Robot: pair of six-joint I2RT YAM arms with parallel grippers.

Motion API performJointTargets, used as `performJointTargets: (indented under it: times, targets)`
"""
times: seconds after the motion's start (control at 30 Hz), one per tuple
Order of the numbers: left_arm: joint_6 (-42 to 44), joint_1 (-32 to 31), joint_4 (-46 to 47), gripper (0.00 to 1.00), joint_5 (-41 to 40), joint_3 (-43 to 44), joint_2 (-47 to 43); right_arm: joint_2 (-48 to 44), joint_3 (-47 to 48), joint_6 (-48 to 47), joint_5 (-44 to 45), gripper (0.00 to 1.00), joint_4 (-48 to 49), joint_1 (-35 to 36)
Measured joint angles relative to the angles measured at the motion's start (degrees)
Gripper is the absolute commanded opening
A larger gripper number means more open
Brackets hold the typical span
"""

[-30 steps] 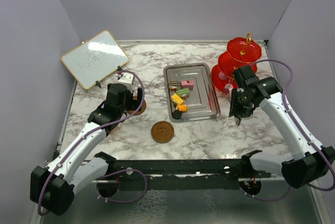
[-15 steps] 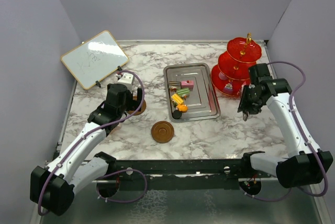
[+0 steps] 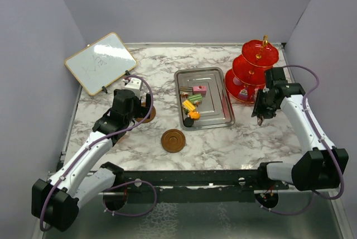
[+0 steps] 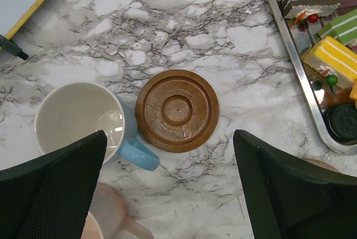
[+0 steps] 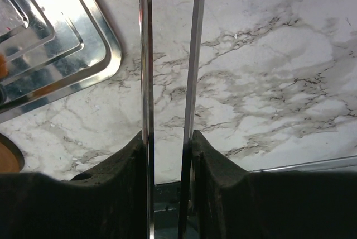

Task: Serve the afternoon tea
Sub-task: Place the desert on the desert table.

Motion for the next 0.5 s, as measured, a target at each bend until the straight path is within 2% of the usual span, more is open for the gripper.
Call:
performJointTargets:
  times: [0.5]
  targets:
    - [0.0, 0.02, 0.0, 0.99, -0.07, 0.0, 0.0, 1.18, -1.6, -1.7, -0.11, 0.27, 3.87, -2.01]
